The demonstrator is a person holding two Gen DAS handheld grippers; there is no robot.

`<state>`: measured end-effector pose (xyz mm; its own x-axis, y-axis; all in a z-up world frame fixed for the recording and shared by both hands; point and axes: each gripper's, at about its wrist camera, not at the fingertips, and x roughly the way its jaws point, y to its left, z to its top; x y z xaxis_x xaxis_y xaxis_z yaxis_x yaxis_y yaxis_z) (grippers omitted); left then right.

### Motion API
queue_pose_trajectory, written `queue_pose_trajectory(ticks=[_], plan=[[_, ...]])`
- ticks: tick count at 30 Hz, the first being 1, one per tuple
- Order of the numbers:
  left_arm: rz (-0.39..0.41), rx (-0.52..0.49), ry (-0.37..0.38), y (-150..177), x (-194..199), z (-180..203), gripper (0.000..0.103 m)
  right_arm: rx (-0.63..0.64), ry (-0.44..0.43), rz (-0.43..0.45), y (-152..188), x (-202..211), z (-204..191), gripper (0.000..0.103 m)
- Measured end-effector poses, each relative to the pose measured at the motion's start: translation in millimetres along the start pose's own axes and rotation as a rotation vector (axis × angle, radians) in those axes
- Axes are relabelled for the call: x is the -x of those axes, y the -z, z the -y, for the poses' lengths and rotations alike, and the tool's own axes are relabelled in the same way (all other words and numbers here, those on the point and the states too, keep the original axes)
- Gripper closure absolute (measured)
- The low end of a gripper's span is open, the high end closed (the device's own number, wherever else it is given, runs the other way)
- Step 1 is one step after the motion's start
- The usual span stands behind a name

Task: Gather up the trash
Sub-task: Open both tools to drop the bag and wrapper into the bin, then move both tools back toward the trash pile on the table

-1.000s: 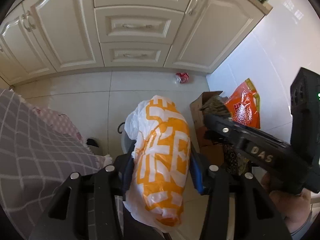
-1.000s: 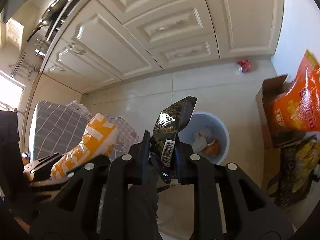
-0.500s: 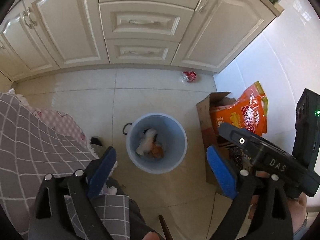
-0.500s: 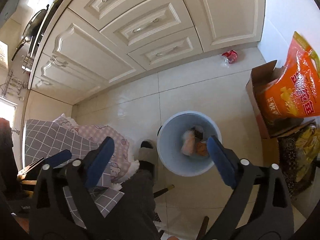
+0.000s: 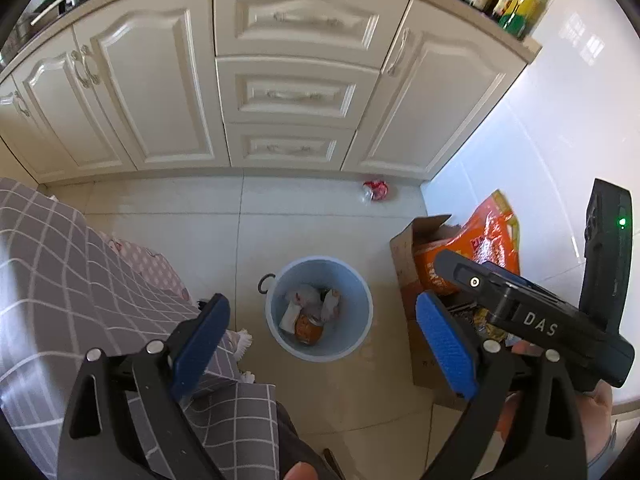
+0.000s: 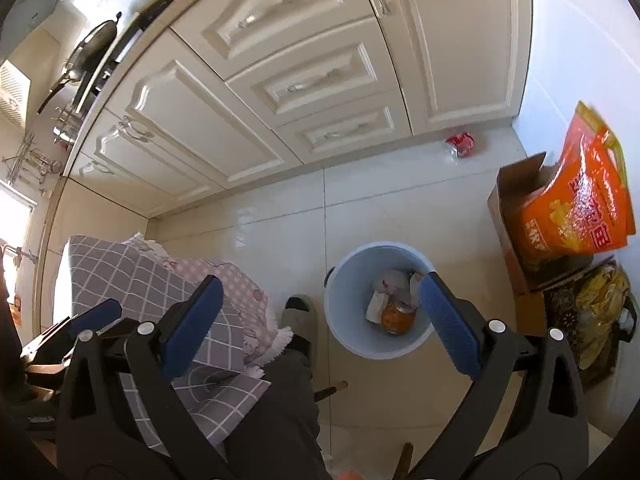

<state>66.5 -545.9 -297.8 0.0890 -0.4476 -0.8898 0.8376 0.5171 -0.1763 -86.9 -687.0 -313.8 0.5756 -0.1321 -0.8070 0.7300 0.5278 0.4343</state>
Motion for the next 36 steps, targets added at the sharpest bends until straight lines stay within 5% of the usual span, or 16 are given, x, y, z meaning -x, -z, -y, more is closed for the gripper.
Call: queue_pose_trajectory(ticks=[17, 25, 36], plan=[[0.283, 0.024, -0.036, 24.5, 148.9, -39.4, 0.011, 0.157, -0.067, 0.174, 7.8, 92.3, -105.1, 0.006], [0.445, 0.05, -0.102, 46.6, 229.1, -69.4, 0.009, 0.257, -0.125, 0.239, 20.2, 129.6, -163.4, 0.006], [0.57, 0.117, -0.209, 89.8, 299.8, -117.3, 0.008, 0.403, -0.251, 0.289, 51.8, 160.3, -250.1, 0.006]])
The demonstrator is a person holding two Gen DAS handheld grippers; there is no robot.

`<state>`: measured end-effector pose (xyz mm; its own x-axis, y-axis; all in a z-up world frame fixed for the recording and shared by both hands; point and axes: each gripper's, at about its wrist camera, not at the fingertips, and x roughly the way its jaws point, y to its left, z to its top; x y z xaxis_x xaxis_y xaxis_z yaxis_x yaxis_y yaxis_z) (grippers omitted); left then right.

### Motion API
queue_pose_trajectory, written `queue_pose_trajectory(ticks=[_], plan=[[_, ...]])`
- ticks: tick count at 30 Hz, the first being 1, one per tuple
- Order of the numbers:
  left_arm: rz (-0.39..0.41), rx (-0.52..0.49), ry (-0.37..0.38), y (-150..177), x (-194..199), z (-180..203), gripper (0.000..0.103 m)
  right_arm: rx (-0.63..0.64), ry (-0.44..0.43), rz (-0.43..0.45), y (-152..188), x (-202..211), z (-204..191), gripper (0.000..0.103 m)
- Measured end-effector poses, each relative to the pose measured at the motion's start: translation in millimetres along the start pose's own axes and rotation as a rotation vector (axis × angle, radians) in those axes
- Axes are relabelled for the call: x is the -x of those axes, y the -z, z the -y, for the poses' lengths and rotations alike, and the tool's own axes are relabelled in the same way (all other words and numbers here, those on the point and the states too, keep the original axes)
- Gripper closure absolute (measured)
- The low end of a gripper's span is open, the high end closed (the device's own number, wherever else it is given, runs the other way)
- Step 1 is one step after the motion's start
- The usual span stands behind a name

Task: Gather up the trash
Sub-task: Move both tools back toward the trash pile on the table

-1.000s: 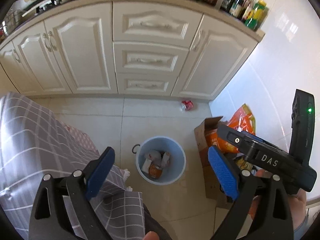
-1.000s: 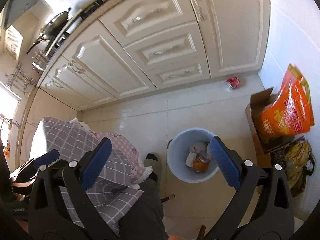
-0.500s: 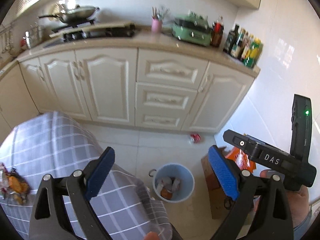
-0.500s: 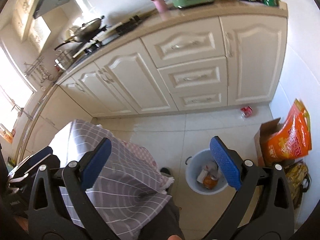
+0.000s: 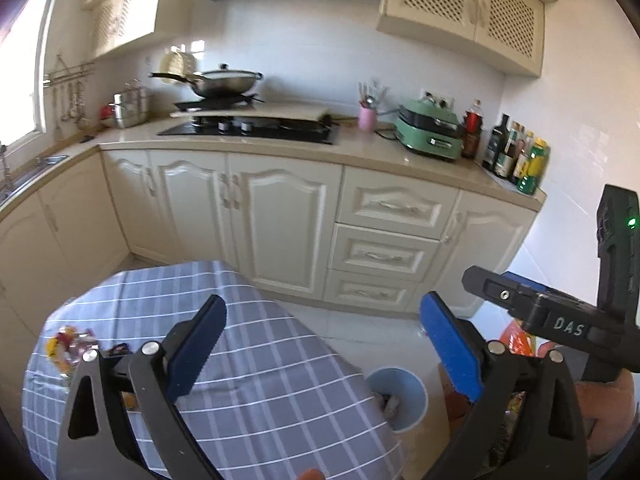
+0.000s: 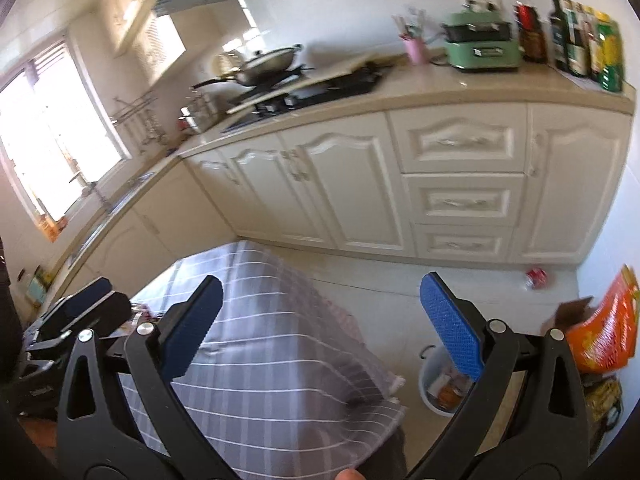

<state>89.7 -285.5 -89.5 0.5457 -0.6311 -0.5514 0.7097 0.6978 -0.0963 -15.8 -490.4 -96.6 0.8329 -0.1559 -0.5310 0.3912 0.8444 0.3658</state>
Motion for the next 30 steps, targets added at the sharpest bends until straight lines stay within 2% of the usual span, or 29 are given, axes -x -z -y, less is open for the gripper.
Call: queue_pose_trajectory(ticks=[7, 14, 23, 30], plan=[[0.076, 0.062, -0.104, 16.9, 46.8, -52.4, 0.006, 0.116, -0.101, 0.017, 5.3, 1.0, -66.0, 0.006], [0.091, 0.137, -0.192, 44.7, 75.9, -110.5, 0.006, 0.235, -0.205, -0.013, 26.7, -20.5, -137.5, 0.006], [0.068, 0.229, -0.287, 82.6, 96.8, -177.4, 0.006, 0.35, -0.249, -0.08, 58.8, -57.7, -192.8, 0.006], [0.021, 0.285, -0.328, 113.2, 95.1, -214.2, 0.006, 0.378, -0.241, -0.205, 79.8, -94.5, -210.2, 0.006]])
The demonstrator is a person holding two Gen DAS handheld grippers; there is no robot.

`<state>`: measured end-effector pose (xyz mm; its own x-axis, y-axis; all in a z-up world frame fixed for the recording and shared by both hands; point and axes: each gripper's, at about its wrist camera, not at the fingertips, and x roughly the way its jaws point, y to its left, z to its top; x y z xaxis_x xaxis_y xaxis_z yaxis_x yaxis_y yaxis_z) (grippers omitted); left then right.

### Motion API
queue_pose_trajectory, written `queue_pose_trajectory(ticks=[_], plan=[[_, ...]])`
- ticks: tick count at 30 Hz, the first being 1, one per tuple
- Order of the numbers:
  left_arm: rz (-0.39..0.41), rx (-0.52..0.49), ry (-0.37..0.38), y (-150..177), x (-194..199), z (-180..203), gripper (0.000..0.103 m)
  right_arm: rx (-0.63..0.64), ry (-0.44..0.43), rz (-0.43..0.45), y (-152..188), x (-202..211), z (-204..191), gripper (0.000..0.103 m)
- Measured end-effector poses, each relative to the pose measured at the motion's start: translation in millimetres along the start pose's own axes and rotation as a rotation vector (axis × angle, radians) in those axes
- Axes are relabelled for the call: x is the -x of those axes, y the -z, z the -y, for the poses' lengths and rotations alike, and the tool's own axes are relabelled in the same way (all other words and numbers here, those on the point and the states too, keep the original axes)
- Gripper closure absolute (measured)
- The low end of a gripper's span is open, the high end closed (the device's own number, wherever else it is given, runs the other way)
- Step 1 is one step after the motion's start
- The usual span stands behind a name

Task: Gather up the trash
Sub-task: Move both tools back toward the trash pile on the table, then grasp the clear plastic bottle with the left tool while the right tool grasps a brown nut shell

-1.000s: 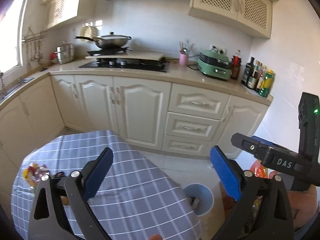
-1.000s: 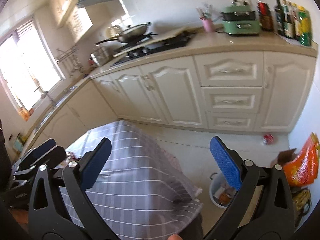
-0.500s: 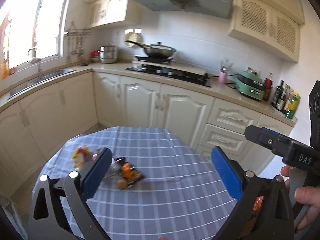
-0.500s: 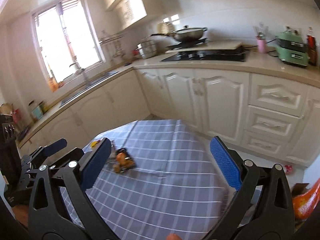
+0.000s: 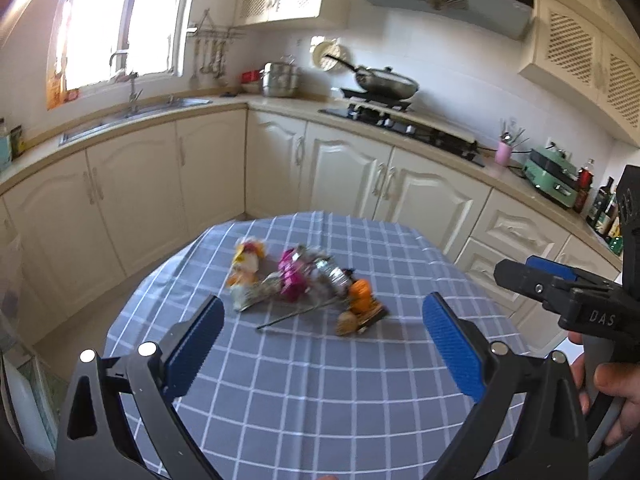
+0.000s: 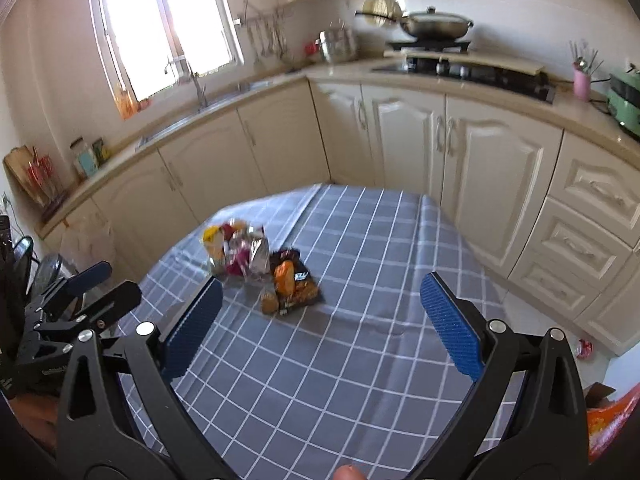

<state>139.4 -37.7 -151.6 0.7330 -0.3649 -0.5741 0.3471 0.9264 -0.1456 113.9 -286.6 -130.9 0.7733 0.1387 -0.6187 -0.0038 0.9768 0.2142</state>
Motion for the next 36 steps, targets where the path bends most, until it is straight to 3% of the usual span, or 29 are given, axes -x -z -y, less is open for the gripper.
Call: queue_pose_trajectory(ticks=[8, 14, 19, 22, 23, 26, 29, 36], plan=[[-0.057, 0.05, -0.038, 18.7, -21.7, -29.5, 0.006, 0.051, -0.011, -0.145, 21.7, -64.5, -19.0, 0.006], [-0.095, 0.06, -0.05, 26.1, -40.7, -41.5, 0.006, 0.053, -0.012, -0.186, 25.9, -98.6, -24.4, 0.007], [-0.13, 0.061, -0.059, 31.2, -61.9, -50.1, 0.006, 0.073, -0.045, -0.235, 27.0, -123.3, -33.3, 0.021], [-0.149, 0.074, -0.075, 34.9, -72.8, -59.0, 0.006, 0.095, -0.078, -0.263, 30.1, -138.4, -44.7, 0.038], [-0.155, 0.079, -0.081, 36.2, -76.0, -62.3, 0.006, 0.1, -0.087, -0.273, 31.8, -146.5, -49.0, 0.048], [-0.164, 0.075, -0.093, 36.2, -81.4, -67.0, 0.006, 0.127, -0.08, -0.277, 34.7, -163.1, -57.0, 0.056], [-0.169, 0.047, -0.09, 31.8, -89.6, -66.7, 0.006, 0.155, -0.054, -0.262, 35.6, -166.0, -58.8, 0.076], [-0.208, -0.114, -0.047, 21.6, -129.0, -44.0, 0.006, 0.105, -0.089, -0.259, 36.6, -146.2, -35.1, 0.076]])
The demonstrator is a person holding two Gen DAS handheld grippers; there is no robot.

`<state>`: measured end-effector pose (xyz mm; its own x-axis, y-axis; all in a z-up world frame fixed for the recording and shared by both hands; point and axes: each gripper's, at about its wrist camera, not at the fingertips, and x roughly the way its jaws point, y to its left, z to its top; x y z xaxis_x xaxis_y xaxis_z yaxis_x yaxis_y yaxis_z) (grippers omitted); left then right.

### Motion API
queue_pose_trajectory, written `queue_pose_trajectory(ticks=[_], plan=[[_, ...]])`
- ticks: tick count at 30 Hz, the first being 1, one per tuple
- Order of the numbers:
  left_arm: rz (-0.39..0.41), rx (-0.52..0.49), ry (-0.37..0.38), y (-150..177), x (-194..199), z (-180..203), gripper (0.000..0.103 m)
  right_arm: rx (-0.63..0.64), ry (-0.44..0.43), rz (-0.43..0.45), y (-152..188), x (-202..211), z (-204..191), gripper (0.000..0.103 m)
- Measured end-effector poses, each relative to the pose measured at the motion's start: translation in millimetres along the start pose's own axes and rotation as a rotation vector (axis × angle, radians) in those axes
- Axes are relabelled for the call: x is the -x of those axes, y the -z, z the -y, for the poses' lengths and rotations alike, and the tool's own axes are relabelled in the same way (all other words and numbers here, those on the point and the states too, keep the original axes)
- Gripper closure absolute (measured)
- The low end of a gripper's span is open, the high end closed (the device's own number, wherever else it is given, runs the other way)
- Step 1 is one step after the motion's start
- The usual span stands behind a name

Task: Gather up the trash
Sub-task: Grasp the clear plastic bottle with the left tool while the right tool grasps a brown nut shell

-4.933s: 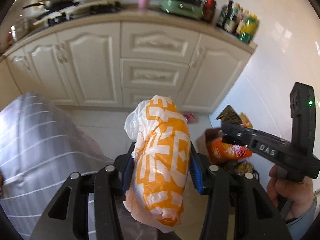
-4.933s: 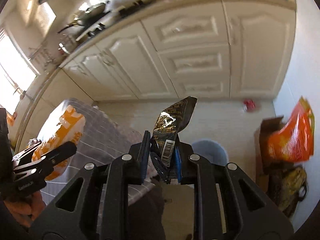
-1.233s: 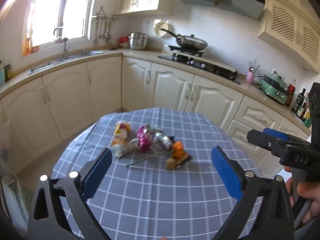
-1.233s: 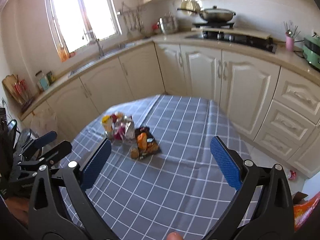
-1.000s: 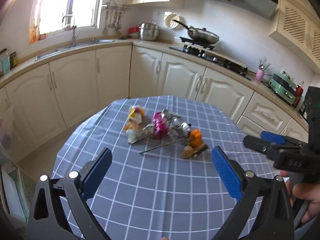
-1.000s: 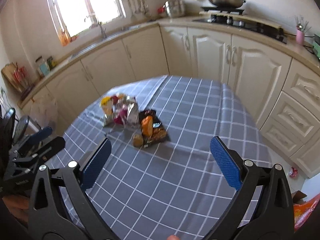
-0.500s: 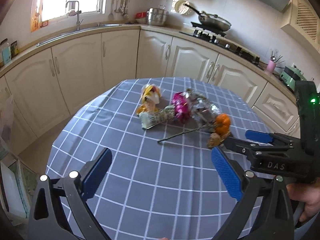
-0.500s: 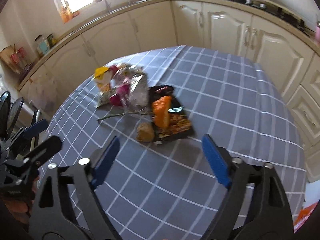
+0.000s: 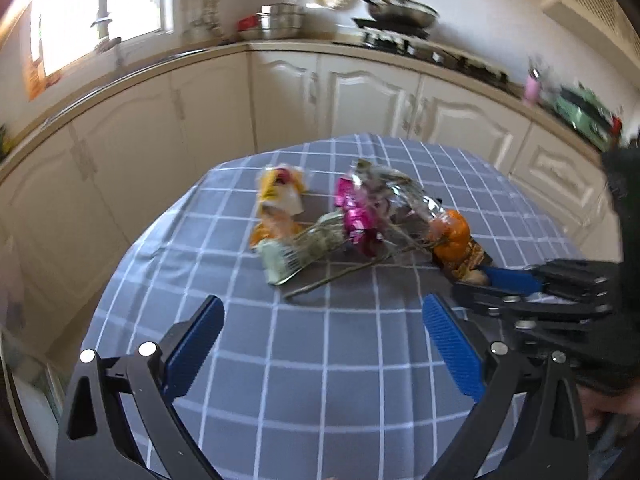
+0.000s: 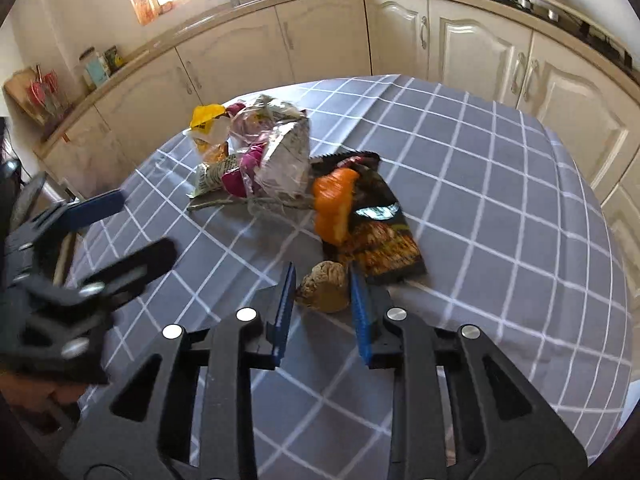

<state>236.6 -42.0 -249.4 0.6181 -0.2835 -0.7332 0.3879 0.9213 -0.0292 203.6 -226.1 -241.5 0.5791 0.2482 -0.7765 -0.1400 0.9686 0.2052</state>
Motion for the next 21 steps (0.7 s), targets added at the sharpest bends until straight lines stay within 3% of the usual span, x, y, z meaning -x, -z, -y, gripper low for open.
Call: queue_pose_trajectory(ticks=[9, 10, 11, 17, 21], plan=[[-0.038, -0.195, 0.034, -13.5, -33.2, 31.3, 0.007, -0.069, -0.014, 0.043, 10.5, 35.0, 25.7, 0.076], [-0.049, -0.21, 0.048, -14.8, -35.8, 34.5, 0.012, -0.077, -0.014, 0.05, 11.2, 38.4, 28.4, 0.076], [-0.072, -0.226, 0.085, -15.8, -39.3, 37.6, 0.034, -0.08, -0.014, 0.054, 11.2, 40.4, 30.0, 0.076], [-0.125, -0.245, 0.162, -14.6, -44.3, 43.7, 0.074, -0.104, -0.007, 0.075, 16.9, 53.0, 38.5, 0.076], [-0.134, -0.278, 0.166, -9.4, -42.4, 57.2, 0.075, -0.118, -0.009, 0.083, 19.7, 58.7, 44.0, 0.076]])
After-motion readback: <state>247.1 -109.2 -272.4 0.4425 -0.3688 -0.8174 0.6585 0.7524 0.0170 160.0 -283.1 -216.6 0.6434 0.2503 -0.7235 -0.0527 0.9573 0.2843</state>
